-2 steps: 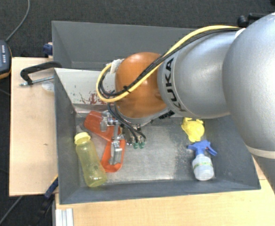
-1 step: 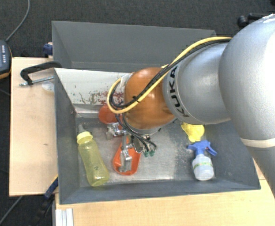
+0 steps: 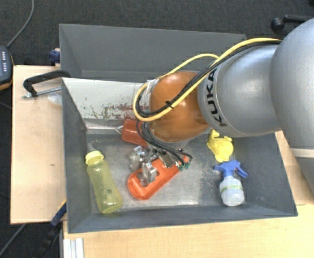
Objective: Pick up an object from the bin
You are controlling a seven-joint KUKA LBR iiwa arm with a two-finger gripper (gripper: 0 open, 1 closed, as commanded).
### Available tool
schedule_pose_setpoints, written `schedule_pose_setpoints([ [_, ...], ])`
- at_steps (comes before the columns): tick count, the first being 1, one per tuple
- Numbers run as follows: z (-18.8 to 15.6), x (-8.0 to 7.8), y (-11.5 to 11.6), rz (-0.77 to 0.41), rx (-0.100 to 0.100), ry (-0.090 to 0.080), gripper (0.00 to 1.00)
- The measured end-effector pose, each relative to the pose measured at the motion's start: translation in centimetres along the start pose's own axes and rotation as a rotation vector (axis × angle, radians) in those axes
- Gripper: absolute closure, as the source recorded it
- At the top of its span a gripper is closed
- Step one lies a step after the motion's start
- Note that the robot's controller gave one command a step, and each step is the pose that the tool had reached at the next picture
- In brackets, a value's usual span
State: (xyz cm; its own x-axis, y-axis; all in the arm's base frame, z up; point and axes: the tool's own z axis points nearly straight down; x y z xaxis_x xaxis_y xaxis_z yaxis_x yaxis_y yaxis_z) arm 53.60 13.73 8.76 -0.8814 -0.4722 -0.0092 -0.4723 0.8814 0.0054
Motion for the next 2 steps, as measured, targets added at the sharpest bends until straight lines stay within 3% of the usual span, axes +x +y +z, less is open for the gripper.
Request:
schedule_pose_setpoints([
  [1, 0.0, 0.0, 0.0, 0.0, 0.0, 0.0, 1.0],
  [2, -17.6, -3.3, 0.6, -0.018, 0.002, -0.015, 1.0],
])
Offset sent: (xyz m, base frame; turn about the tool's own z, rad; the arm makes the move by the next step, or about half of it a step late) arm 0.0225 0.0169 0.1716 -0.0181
